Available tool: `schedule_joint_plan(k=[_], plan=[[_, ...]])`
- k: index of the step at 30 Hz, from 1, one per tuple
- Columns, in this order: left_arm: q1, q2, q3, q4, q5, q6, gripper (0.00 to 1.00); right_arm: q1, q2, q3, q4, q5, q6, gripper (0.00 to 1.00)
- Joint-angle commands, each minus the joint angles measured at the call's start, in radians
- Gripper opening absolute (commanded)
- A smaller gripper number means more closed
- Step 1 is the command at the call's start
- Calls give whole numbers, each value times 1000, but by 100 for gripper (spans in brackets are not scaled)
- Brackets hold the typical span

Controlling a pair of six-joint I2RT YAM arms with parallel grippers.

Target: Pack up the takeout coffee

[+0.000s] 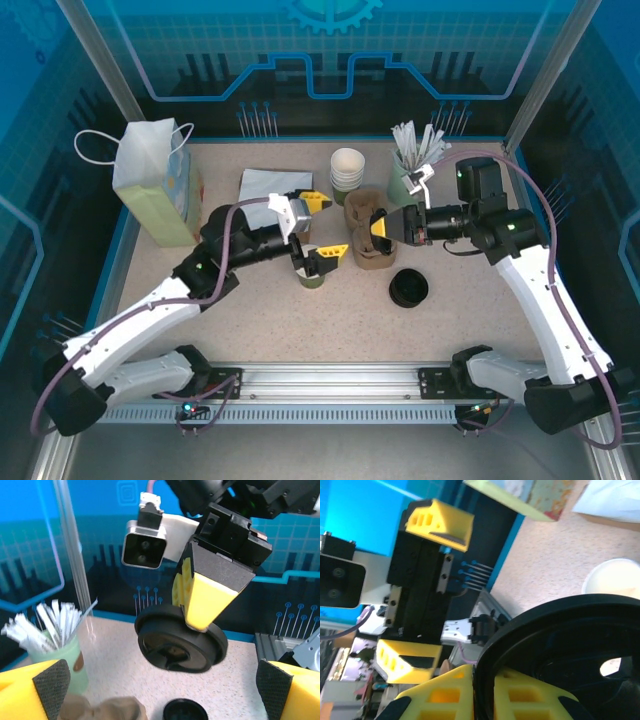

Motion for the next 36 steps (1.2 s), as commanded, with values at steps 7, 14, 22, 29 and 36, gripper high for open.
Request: schedule_joint_plan(k=[7, 14, 22, 29, 36], plan=[[-47, 130, 75, 148, 107, 134, 99, 62, 8, 58, 91, -92, 108, 13], [-60, 177, 93, 161, 107, 139, 98, 89, 9, 64, 134, -93, 148, 13], [-61, 190, 91, 154, 117, 156, 89, 99, 15, 70, 157, -110, 171, 13], [-61, 182, 77, 155, 121, 171, 83, 100, 16, 69, 158, -133, 172, 13], [-59, 164, 64, 148, 115, 193, 74, 98, 19, 74, 154, -172, 167, 13]])
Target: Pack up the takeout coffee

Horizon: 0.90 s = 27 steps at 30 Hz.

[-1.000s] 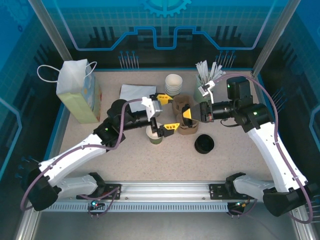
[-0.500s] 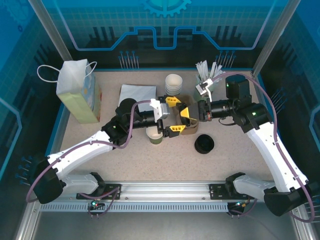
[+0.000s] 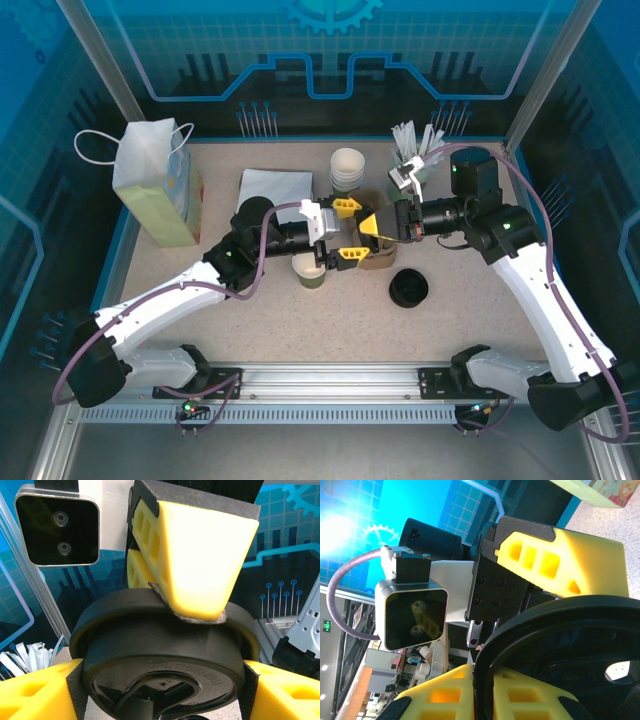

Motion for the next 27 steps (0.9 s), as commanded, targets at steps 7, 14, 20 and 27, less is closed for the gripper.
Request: schedule_joint_plan(k=[7, 14, 20, 27], plan=[[-7, -15, 6, 34, 21, 25, 72, 17, 8, 11, 10, -60, 4, 13], [-7, -19, 26, -51, -6, 71, 70, 6, 1, 9, -42, -21, -43, 22], [-7, -23, 50, -174, -29, 132, 68, -8, 6, -15, -93, 31, -86, 32], [-7, -24, 86, -361, -84, 223, 68, -10, 27, -19, -240, 184, -178, 40]])
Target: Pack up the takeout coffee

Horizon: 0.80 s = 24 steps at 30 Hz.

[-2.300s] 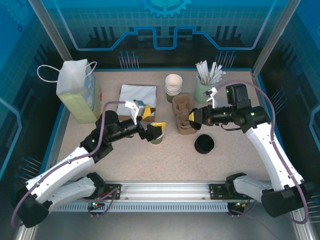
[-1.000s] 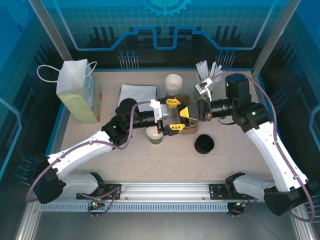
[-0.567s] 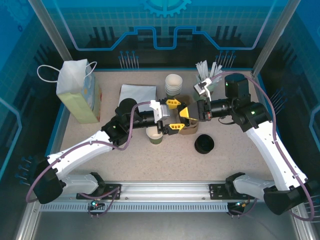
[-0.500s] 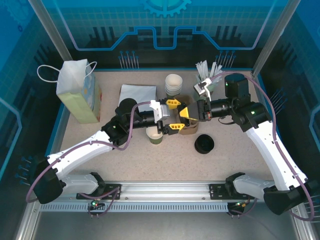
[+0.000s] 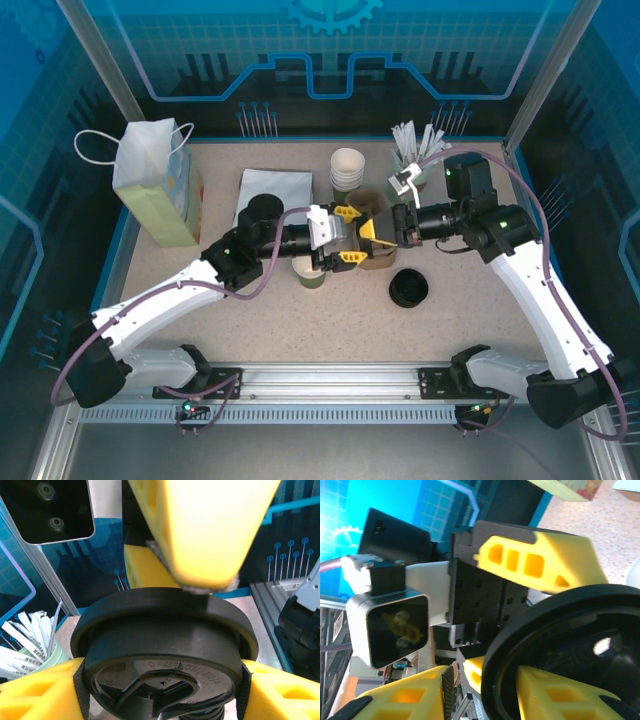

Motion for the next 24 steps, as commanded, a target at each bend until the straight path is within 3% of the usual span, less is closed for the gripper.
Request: schedule_joint_plan(k=[1, 10, 18, 21, 24], plan=[[-7, -22, 48, -143, -46, 90, 68, -7, 15, -8, -121, 103, -78, 40], [-6, -50, 110, -533, -224, 242, 68, -57, -57, -38, -168, 347, -101, 44], [-6, -36, 190, -839, -396, 341, 68, -109, -114, -49, -367, 809, -192, 46], [-6, -16, 212, -914, -448, 375, 68, -147, -153, -86, -374, 906, -222, 54], [-5, 23, 235, -979, -501, 406, 68, -184, -203, -139, -328, 910, -251, 63]])
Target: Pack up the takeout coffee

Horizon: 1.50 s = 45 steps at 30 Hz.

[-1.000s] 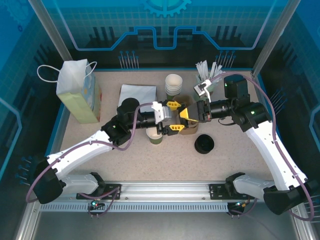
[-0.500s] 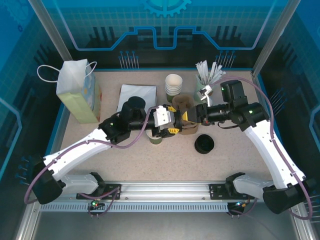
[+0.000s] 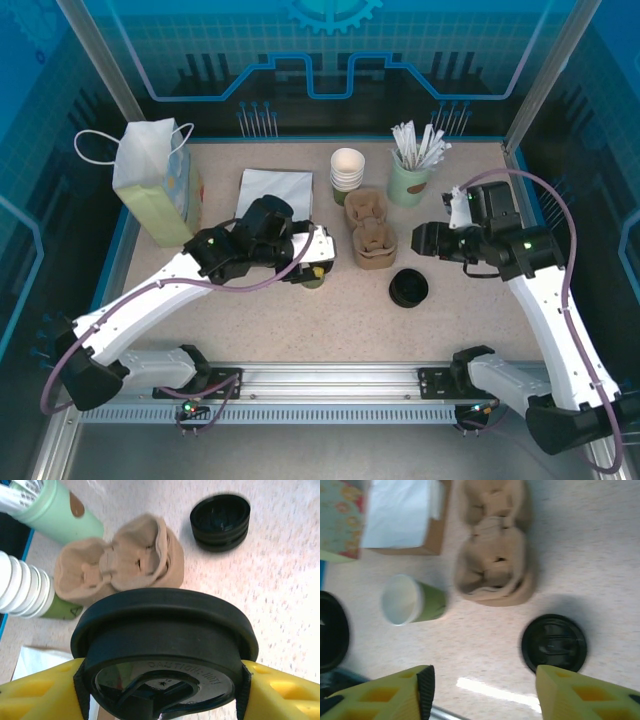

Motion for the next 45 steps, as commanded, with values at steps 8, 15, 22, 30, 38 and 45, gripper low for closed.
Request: schedule_joint_plan(k=[8, 15, 22, 30, 38, 45], plan=[[-2, 178, 127, -293, -178, 143, 68, -110, -98, -116, 15, 103, -98, 66], [4, 300, 214, -391, -243, 194, 67, -149, -101, -149, 13, 87, -123, 66], [4, 386, 294, -436, -247, 220, 67, -181, -104, -172, 25, 59, -136, 66], [4, 470, 377, -495, -249, 236, 67, -212, -104, -192, 40, 26, -143, 66], [5, 527, 423, -526, -256, 243, 67, -224, -103, -199, 45, 7, -149, 66], [5, 564, 450, -536, -257, 238, 67, -228, -100, -202, 50, -6, -151, 66]])
